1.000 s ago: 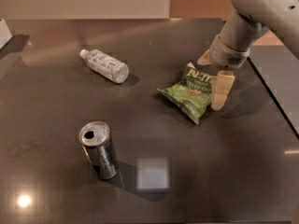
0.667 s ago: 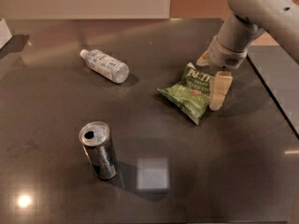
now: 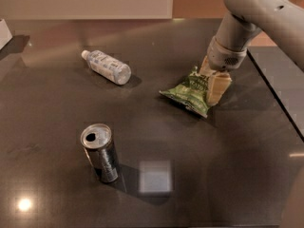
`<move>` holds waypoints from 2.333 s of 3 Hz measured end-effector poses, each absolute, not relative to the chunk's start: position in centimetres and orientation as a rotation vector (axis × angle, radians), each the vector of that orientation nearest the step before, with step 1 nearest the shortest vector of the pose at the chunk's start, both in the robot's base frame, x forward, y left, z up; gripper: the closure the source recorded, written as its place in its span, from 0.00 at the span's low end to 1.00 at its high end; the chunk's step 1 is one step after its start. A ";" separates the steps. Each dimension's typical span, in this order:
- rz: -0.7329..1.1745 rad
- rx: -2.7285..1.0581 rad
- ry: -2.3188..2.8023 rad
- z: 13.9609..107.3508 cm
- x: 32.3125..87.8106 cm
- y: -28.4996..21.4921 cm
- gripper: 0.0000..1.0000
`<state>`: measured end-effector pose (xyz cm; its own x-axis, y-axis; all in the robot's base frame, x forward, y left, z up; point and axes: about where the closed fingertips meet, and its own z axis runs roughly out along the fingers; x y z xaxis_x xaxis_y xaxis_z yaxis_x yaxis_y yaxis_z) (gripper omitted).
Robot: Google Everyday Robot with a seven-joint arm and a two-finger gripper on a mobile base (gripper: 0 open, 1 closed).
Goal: Pick green jalapeno chip bag
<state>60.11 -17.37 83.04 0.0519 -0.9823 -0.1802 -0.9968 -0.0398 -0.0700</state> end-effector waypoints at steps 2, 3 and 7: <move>0.111 -2.151 2.058 83.4 60.3 -17.6 0.92; 0.109 -2.152 2.060 83.5 60.4 -17.7 1.00; 0.188 -1.869 2.038 96.9 62.9 -13.5 1.00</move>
Offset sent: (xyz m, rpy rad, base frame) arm -0.0059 0.0135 0.1121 0.0778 0.0362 -0.0870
